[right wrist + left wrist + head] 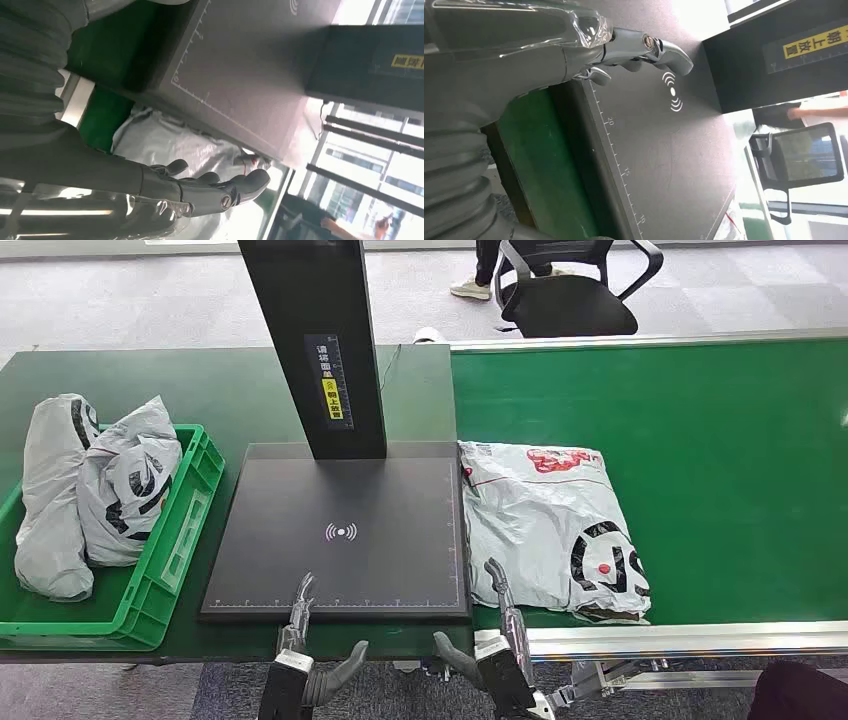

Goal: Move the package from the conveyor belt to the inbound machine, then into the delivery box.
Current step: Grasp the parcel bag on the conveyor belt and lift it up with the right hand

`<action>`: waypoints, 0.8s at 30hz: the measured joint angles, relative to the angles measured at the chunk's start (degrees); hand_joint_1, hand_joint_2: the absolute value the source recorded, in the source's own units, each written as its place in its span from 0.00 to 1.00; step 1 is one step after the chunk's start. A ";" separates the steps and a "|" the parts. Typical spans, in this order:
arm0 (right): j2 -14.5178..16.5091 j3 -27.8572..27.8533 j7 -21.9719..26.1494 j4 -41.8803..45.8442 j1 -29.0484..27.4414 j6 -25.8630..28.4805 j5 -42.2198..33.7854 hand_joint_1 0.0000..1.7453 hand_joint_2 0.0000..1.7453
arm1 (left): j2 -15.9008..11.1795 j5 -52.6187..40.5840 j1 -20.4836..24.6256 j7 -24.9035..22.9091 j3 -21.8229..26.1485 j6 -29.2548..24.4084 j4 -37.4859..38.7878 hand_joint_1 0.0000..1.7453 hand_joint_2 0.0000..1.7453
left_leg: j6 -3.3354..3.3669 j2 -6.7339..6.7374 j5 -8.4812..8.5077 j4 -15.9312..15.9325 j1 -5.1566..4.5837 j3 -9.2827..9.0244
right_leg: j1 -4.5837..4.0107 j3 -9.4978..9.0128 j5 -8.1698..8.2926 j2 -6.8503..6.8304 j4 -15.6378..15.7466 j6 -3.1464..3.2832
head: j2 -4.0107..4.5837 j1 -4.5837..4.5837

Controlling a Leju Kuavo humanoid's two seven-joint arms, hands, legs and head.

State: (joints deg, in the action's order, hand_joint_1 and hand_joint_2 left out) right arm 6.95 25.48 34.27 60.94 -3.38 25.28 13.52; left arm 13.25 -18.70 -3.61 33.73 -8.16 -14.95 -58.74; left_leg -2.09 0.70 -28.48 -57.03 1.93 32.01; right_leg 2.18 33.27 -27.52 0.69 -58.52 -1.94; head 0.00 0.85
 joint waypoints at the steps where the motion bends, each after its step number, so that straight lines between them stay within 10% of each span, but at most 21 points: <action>1: -0.06 -0.23 -0.03 0.24 -0.08 0.93 0.59 0.00 1.00 | 0.00 -0.03 -0.05 0.06 -0.01 -0.01 -0.16 0.00 1.00 | 0.00 0.00 0.00 0.00 0.00 0.00 | 0.00 0.00 0.00 0.00 0.00 0.00 | 0.00 0.00; 9: -4.98 -12.89 -9.59 3.42 4.46 6.09 22.84 0.00 1.00 | -0.07 -0.38 0.53 0.75 -1.28 0.79 -2.36 0.00 1.00 | 0.08 0.07 0.05 -0.03 -0.14 -0.01 | 0.15 -0.02 0.15 0.04 0.01 -0.12 | 0.00 -0.03; 17: -17.77 -24.80 -30.58 -24.60 36.19 -13.23 41.97 0.00 1.00 | -0.22 -0.03 2.02 1.09 -1.72 2.85 -3.07 0.00 1.00 | 0.52 0.10 0.42 -0.10 -0.48 0.07 | 0.50 0.05 0.57 0.10 0.00 -0.44 | 0.00 -0.03; 24: -18.69 -22.38 -43.80 -36.67 50.71 -22.34 53.85 0.00 1.00 | -0.22 -0.01 2.90 1.09 -1.72 3.82 -3.15 0.00 1.00 | 0.52 0.02 0.45 -0.09 -0.44 0.15 | 0.44 0.16 0.57 0.07 -0.03 -0.43 | 0.00 -0.04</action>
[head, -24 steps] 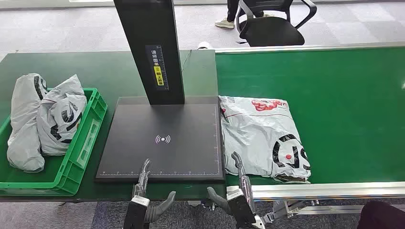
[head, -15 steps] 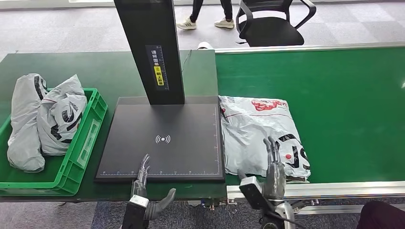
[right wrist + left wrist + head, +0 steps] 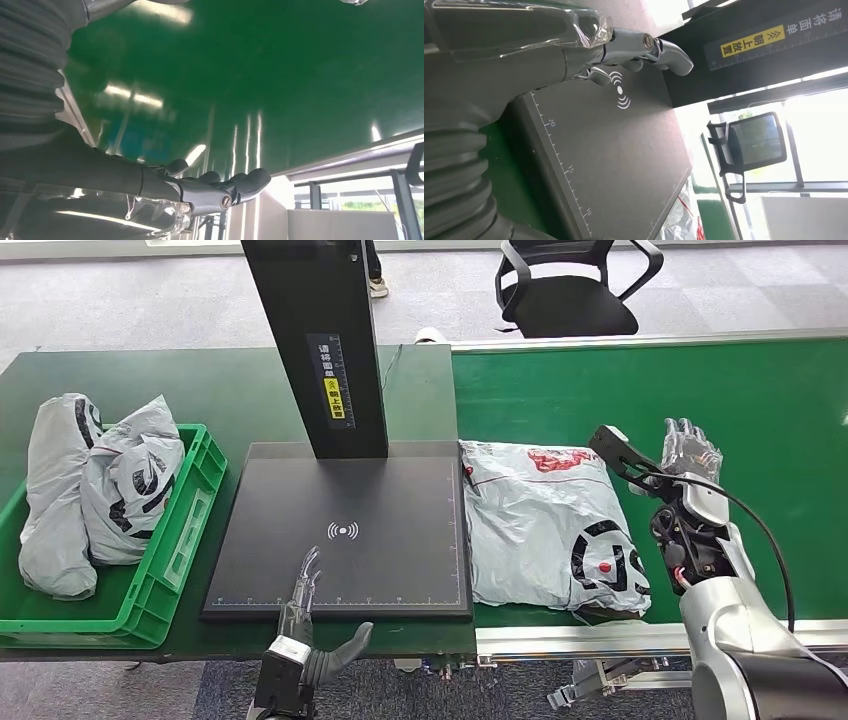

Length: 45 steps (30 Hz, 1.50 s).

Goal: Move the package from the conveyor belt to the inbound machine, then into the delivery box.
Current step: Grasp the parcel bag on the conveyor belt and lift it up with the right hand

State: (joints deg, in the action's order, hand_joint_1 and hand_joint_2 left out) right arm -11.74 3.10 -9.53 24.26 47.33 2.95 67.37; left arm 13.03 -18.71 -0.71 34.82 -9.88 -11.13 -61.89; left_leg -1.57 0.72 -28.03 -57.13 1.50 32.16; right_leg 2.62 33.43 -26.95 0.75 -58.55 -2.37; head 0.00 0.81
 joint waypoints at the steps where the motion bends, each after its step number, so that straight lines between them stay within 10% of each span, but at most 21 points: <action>1: 0.09 0.28 -0.22 -0.93 0.96 -0.96 0.24 0.00 1.00 | 0.00 0.00 0.06 0.00 0.00 0.09 -0.01 0.00 1.00 | 0.00 0.00 0.00 0.00 0.00 0.03 | 0.00 0.02 0.00 0.00 0.00 0.00 | 0.00 0.01; 14: 0.98 -3.94 13.59 -6.87 5.13 -31.61 -11.23 0.00 1.00 | 0.00 0.68 2.65 1.05 0.00 1.01 2.08 0.00 1.00 | 0.00 -0.01 0.00 -0.01 -0.02 0.11 | 0.02 0.09 0.00 -0.02 0.03 -0.01 | 0.00 0.00; 25: 1.96 -5.58 16.53 -8.66 3.04 -41.22 -12.44 0.00 1.00 | 0.02 1.21 4.91 1.54 0.00 0.98 5.40 0.00 1.00 | 0.00 0.00 0.00 0.00 -0.02 0.14 | 0.02 0.11 0.00 -0.02 0.03 -0.01 | 0.00 0.01; 45: 6.77 1.35 10.37 -9.91 1.47 -43.05 -1.19 0.05 1.00 | 0.02 3.22 6.35 2.01 0.02 0.29 8.97 0.00 1.00 | 0.00 -0.01 0.00 0.00 -0.02 0.12 | 0.01 0.10 0.00 -0.03 0.03 0.00 | 0.00 0.00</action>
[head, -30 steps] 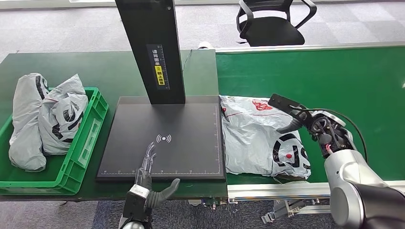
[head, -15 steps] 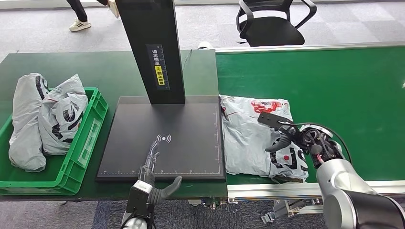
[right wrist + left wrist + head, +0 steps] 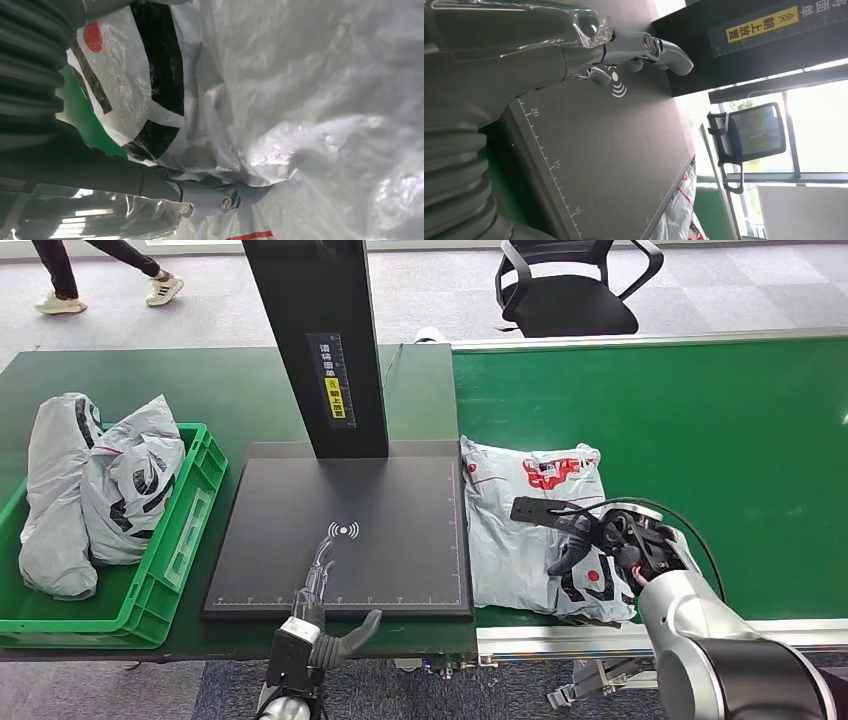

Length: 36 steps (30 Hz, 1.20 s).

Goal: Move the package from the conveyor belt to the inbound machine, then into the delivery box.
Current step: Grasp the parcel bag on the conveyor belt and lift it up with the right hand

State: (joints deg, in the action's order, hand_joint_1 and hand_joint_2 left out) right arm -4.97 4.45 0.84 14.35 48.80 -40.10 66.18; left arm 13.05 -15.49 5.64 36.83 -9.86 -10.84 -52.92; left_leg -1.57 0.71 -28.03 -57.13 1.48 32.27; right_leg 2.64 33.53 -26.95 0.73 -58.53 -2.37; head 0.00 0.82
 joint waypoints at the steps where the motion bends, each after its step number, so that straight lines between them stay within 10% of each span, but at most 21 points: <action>1: 0.21 1.02 -0.01 -0.01 -0.32 0.75 0.89 0.05 1.00 | 0.00 0.09 0.04 0.04 0.00 -0.14 0.14 0.00 1.00 | 0.00 0.00 0.00 0.00 0.00 -0.01 | 0.00 -0.01 0.00 0.00 0.00 0.00 | 0.00 0.01; 8: 1.01 5.50 -0.01 -0.01 -1.22 2.38 2.65 0.05 1.00 | 0.00 0.27 0.25 0.08 0.00 -0.35 0.84 0.00 1.00 | 0.00 0.01 0.00 0.00 0.00 -0.11 | 0.00 -0.10 0.00 0.00 0.02 0.00 | 0.00 0.01; 12: 1.19 6.48 -0.01 -0.01 -1.22 2.36 2.71 0.98 1.00 | 0.00 0.26 0.30 0.08 0.00 -0.35 1.06 0.00 1.00 | 0.00 0.00 0.00 0.00 0.00 -0.19 | 0.00 -0.17 0.00 0.00 0.02 0.00 | 0.00 0.00; 29: 2.97 13.92 0.76 0.01 -0.67 1.04 8.15 1.00 1.00 | 0.02 0.44 0.26 -0.81 0.00 -1.55 1.05 0.00 1.00 | 0.00 -0.03 -0.01 0.00 0.00 -0.43 | 0.00 -0.50 -0.05 -0.06 0.03 -0.02 | 0.00 0.01; 36: 4.60 12.93 4.07 0.11 -1.01 19.49 0.96 1.00 1.00 | -0.01 0.78 -0.65 -0.80 0.30 -1.21 -0.40 0.00 1.00 | 0.00 0.05 -0.01 0.01 0.00 -0.30 | 0.00 -0.37 -0.01 -0.01 0.01 0.00 | 0.00 0.01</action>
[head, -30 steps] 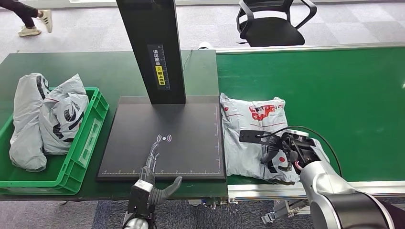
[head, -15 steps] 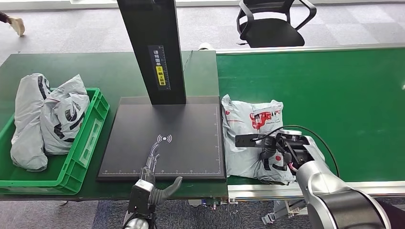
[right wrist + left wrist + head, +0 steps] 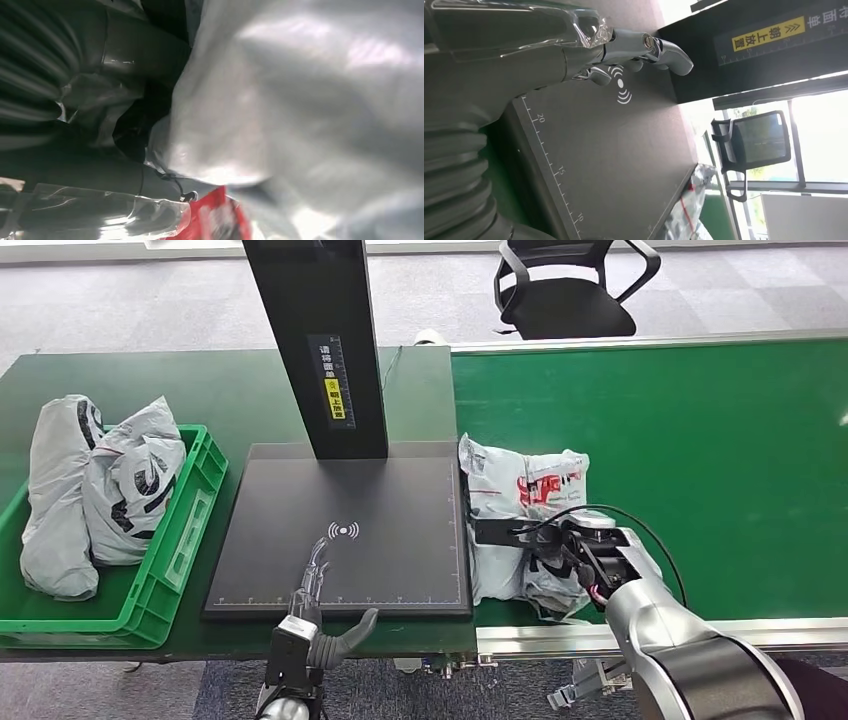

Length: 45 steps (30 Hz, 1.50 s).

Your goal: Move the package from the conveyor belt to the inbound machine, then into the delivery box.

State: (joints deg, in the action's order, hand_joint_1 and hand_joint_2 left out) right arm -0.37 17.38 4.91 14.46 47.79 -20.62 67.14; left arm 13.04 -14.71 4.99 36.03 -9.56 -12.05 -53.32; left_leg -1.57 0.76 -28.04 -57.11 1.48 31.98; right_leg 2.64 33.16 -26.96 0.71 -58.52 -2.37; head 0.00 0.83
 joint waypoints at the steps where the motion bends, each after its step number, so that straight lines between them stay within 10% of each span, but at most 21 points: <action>1: 0.28 -0.83 1.58 0.19 -0.03 4.88 -2.25 1.00 1.00 | 0.00 -0.07 -0.40 0.02 0.15 0.01 -0.43 0.00 1.00 | 0.00 0.01 0.00 0.00 0.00 0.01 | 0.00 0.03 0.01 0.01 0.00 0.00 | 0.00 -0.01; 7: 2.80 -10.85 21.95 5.01 -1.09 30.70 -23.90 1.00 1.00 | 0.01 -0.48 -2.23 1.51 0.69 -0.92 -1.61 0.00 1.00 | -0.01 -0.10 0.01 0.00 0.02 0.14 | -0.02 0.14 0.00 -0.03 -0.01 0.01 | 0.00 0.00; 19: 7.76 -14.63 34.78 37.30 -16.70 42.38 -53.06 1.00 1.00 | 0.06 -0.22 -4.37 2.09 1.42 -2.62 -3.31 0.00 1.00 | -0.02 -0.05 -0.01 0.02 0.01 0.34 | -0.02 0.37 -0.04 -0.05 0.01 0.00 | 0.00 0.01; 31: 8.43 -3.94 30.94 48.62 -22.88 30.50 -58.29 1.00 1.00 | 0.31 -0.94 -4.83 2.09 2.26 -2.75 -3.95 0.00 1.00 | -0.01 -0.03 0.00 0.03 0.01 0.41 | -0.02 0.38 -0.04 -0.03 -0.01 0.01 | 0.00 0.02; 45: 14.18 10.65 24.92 16.39 -13.19 7.97 -49.68 1.00 1.00 | 0.38 -3.19 -4.82 0.77 2.28 -0.78 -4.54 0.00 1.00 | -0.09 -0.14 0.07 0.02 0.09 0.48 | -0.08 0.45 -0.05 -0.14 0.01 0.02 | 0.00 0.02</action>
State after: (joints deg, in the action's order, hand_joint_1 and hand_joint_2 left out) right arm 13.81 28.03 29.83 30.86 34.59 -12.65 17.46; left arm 13.42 -17.90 0.17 36.79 -7.28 -12.83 -57.86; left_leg -1.66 0.61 -27.97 -57.09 1.57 32.46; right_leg 2.55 33.61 -27.01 0.57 -58.51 -2.35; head 0.00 0.85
